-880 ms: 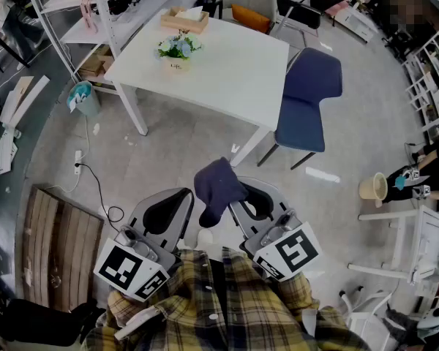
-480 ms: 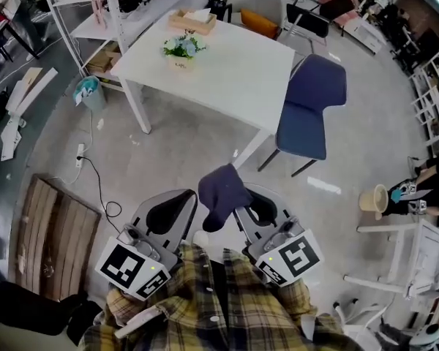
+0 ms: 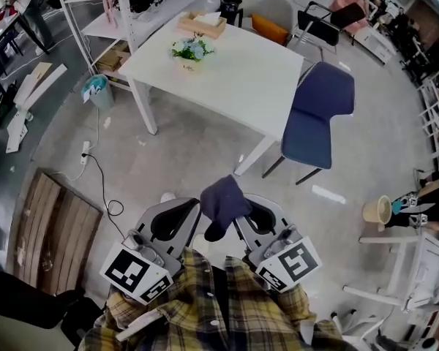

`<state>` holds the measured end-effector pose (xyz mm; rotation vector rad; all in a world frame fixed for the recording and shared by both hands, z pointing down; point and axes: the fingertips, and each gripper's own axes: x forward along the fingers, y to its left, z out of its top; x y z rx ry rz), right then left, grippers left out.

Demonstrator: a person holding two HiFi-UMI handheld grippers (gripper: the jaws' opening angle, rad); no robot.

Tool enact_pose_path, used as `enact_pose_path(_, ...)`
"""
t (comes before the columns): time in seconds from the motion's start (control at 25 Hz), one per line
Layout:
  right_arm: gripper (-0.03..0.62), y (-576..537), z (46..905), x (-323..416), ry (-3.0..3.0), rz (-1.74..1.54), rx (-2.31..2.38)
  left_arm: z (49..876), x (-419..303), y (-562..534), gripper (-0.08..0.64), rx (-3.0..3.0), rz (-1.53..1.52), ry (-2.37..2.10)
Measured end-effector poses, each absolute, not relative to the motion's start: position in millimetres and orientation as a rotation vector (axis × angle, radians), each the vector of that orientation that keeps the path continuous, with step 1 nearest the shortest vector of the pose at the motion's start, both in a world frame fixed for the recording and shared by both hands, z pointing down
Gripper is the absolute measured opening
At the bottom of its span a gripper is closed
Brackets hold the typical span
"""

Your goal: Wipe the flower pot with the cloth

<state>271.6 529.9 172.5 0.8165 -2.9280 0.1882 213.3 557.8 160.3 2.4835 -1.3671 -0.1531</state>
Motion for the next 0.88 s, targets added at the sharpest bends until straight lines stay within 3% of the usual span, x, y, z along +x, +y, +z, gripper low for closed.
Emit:
enact_pose_path(0.44, 0.026, 460.6, 176.5, 230.5, -2.900, 0.194, 0.856, 166.7, 169.5, 484.7, 0.011, 2.489, -0.157, -1.333)
enact_pose_path(0.88, 0.026, 350.2, 164.7, 130.2, -2.873, 0.179, 0.904, 151.4, 62.0, 372.5, 0.011, 2.520, -0.148, -1.315)
